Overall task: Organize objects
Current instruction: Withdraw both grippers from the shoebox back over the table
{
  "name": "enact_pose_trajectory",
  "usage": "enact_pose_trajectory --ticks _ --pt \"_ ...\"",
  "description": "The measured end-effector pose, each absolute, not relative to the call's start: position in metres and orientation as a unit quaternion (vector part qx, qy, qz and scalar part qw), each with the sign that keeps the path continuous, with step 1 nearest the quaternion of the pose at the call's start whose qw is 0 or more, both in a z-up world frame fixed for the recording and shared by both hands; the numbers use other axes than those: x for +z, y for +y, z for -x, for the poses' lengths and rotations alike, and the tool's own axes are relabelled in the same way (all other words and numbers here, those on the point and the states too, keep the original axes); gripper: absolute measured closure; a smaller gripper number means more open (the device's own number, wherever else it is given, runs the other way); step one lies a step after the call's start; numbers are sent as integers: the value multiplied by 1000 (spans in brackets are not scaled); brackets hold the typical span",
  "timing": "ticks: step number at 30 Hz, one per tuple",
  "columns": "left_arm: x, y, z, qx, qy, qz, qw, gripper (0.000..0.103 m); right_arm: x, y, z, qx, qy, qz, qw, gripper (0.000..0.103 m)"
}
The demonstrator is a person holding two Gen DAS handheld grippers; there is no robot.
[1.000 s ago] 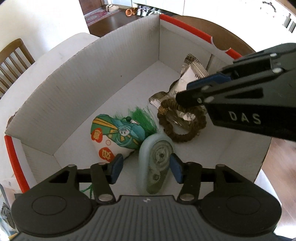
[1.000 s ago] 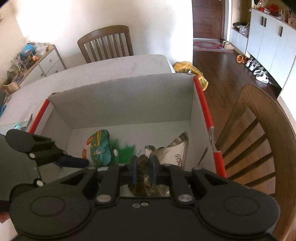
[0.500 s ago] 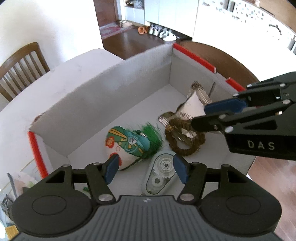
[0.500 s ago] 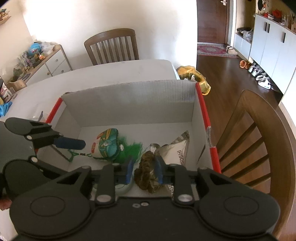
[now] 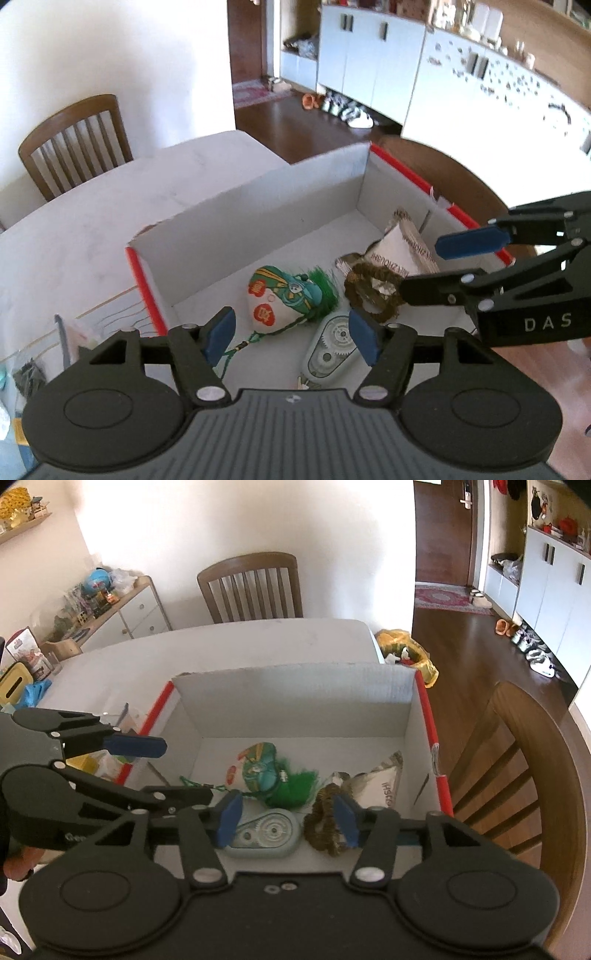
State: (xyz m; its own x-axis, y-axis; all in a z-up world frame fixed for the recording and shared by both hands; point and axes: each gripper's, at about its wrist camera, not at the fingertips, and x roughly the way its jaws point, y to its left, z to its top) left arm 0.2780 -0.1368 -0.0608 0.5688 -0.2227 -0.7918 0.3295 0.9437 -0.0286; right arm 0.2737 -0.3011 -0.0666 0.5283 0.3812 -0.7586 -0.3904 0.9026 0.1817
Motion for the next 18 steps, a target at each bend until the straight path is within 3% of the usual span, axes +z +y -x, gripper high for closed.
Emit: enact_pose_trajectory --ticks 8,18 --pt "-33 -104 -256 -153 404 -30 901 31 -46 -286 -256 219 417 -2 882 25" --pt "-10 -43 -222 -142 375 3 916 23 -19 -245 -230 227 399 1 888 10"
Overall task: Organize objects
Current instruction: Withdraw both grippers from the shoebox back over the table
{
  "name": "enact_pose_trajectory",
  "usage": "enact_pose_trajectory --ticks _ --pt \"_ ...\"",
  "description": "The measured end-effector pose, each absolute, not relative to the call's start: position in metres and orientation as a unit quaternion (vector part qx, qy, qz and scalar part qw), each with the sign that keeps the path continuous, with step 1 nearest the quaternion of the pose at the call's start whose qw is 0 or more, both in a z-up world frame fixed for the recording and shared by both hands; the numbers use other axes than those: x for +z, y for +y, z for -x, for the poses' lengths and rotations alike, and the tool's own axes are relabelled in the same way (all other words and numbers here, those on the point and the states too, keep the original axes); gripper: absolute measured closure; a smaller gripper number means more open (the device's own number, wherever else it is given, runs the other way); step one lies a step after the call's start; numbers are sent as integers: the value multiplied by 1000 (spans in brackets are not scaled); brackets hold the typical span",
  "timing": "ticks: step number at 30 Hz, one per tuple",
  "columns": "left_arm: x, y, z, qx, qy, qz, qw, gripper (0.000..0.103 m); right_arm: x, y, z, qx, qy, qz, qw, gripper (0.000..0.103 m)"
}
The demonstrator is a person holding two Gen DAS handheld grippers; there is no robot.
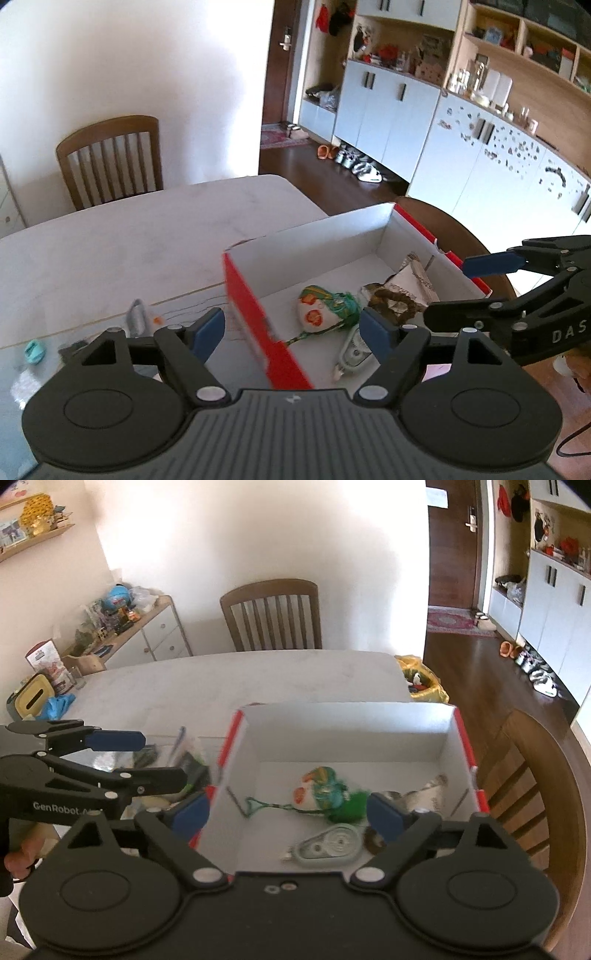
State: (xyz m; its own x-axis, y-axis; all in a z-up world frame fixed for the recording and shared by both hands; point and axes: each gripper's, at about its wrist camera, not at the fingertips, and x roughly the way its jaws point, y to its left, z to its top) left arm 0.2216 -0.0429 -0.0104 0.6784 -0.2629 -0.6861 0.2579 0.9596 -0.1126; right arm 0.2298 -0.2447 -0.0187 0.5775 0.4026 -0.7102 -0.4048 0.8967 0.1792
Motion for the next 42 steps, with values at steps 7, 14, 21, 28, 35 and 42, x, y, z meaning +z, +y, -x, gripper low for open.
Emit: enact_pose_trajectory --ticks 7,14,21,28,35,42 --pt "-6 0 -202 -128 375 13 918 20 -9 -202 -213 241 395 14 887 6" --pt "-8 42 -185 -117 375 25 919 19 -7 -164 -202 255 397 20 881 5" --pt "-15 83 -173 -97 375 34 921 1 -8 -132 -197 263 399 25 878 5" --pt "-19 125 -167 -64 372 40 925 0 -15 -105 -194 261 406 26 875 5" --pt "-31 167 -170 -44 380 43 923 0 -30 -78 -194 258 420 28 870 5" --pt "-56 192 -177 -43 396 35 917 0 -60 -54 -197 255 448 28 856 5"
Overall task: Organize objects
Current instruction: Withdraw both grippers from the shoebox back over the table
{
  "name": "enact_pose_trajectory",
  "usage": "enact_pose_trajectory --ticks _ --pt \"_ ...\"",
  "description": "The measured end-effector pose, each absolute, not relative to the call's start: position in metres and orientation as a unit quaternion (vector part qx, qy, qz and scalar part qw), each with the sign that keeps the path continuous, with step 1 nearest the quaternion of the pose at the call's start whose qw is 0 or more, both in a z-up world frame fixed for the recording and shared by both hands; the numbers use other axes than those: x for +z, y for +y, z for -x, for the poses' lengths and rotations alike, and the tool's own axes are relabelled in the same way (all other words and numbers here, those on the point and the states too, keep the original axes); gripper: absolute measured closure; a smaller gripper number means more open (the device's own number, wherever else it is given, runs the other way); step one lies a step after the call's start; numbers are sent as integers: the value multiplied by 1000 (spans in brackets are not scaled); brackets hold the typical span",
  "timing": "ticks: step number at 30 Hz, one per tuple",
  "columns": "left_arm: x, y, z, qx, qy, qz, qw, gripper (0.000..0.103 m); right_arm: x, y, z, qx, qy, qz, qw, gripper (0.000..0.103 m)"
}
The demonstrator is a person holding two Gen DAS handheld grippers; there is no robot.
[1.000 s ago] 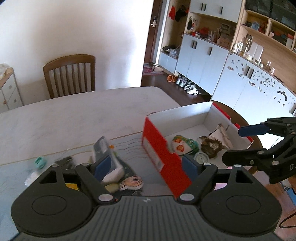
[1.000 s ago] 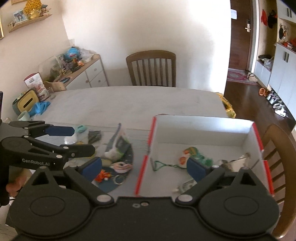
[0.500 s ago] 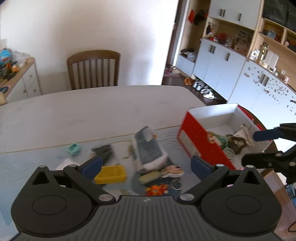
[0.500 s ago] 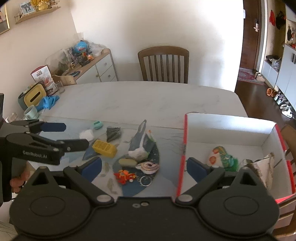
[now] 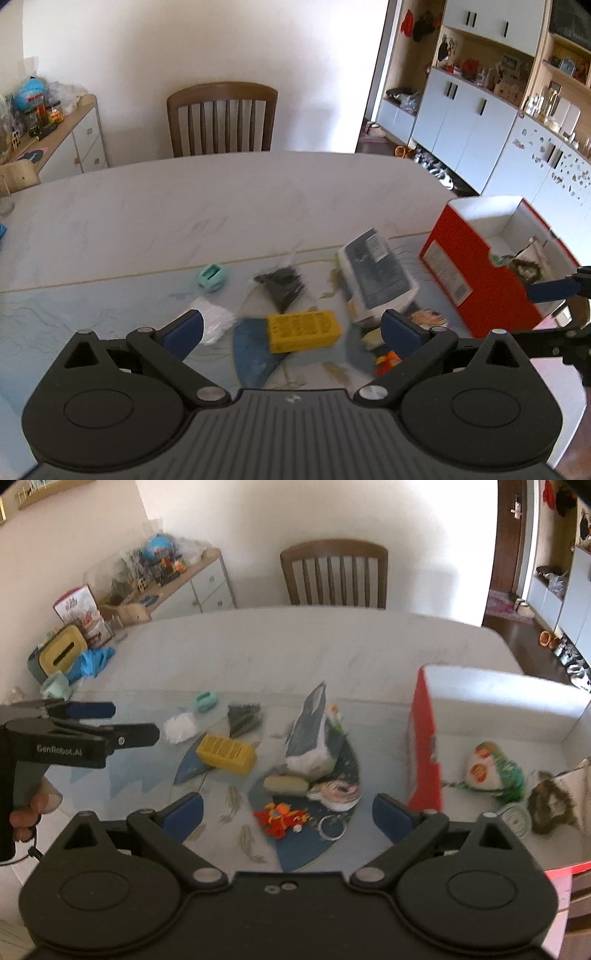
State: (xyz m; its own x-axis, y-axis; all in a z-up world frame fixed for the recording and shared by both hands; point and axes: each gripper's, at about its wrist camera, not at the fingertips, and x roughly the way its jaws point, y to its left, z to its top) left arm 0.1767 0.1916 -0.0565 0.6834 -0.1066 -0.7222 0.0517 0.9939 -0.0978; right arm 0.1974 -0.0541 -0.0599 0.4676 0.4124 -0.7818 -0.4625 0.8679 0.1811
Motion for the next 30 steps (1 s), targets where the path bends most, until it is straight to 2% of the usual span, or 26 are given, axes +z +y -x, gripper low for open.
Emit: enact_pose_trajectory --ticks 21,30 --pt "-132 171 -221 -84 428 -9 900 0 -122 -31 -214 219 496 50 839 10" --pt "-149 153 -241 -71 435 -19 897 0 -137 -36 -221 196 507 22 839 24"
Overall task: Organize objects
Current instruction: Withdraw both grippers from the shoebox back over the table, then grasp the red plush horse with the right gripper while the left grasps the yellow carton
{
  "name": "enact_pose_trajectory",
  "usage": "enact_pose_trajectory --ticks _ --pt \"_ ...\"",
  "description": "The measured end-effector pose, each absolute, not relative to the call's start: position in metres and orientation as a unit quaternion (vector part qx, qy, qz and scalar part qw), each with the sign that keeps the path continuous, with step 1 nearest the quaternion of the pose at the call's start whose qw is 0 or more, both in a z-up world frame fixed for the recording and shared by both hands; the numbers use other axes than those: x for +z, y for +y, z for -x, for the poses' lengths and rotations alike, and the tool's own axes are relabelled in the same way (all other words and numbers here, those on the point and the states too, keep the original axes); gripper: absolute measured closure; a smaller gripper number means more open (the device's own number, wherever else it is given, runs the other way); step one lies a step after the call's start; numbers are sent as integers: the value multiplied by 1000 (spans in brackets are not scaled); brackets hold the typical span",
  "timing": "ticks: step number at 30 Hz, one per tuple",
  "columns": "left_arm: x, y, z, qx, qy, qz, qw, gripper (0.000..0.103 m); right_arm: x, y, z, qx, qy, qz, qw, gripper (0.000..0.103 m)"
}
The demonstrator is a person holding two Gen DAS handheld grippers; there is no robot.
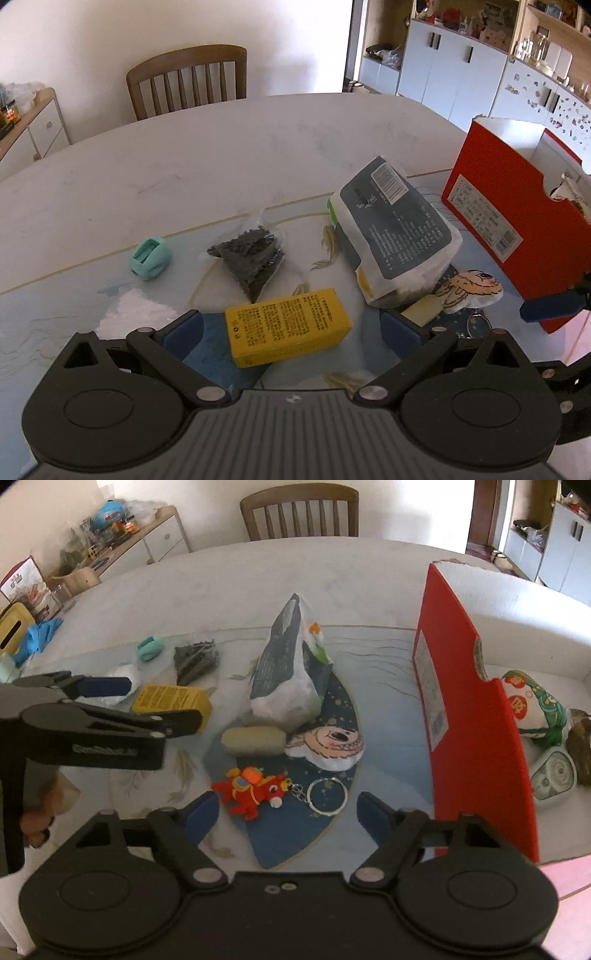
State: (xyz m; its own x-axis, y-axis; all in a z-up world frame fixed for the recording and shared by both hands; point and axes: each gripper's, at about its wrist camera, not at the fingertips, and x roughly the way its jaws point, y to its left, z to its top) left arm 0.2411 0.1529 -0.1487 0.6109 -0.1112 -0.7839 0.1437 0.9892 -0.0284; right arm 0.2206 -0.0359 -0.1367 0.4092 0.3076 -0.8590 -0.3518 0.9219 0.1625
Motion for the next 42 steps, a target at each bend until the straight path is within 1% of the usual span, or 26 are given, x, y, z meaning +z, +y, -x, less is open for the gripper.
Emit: enact_pose_trajectory --ticks 6,9,11,22,25,27,30,33,35,42 --pt "-156 147 -248 -73 440 -23 895 0 -143 -20 -213 234 499 48 833 30" --pt "-160 147 -251 -70 444 -22 893 0 -148 -7 -212 245 494 63 832 34" --pt "-162 147 -252 -69 445 -20 893 0 -152 -4 -213 250 494 71 830 39" --pt "-170 148 -259 -72 448 -5 891 1 -162 3 -221 244 491 77 833 41" --pt "-171 150 -258 -70 446 -3 892 2 -162 5 -219 242 488 82 835 42" --pt "-172 150 -257 -67 445 -4 893 6 -162 6 -217 240 487 88 836 46" --pt "-174 151 -256 -66 445 -9 893 17 -163 5 -215 237 483 95 837 47" --pt "-174 151 -255 -63 440 -15 896 26 -162 5 -214 236 481 97 839 47" --pt "-173 152 -254 -65 440 -14 895 27 -162 5 -212 235 480 99 839 47" --pt "-172 151 -248 -69 442 -19 894 28 -159 2 -208 240 475 102 840 48"
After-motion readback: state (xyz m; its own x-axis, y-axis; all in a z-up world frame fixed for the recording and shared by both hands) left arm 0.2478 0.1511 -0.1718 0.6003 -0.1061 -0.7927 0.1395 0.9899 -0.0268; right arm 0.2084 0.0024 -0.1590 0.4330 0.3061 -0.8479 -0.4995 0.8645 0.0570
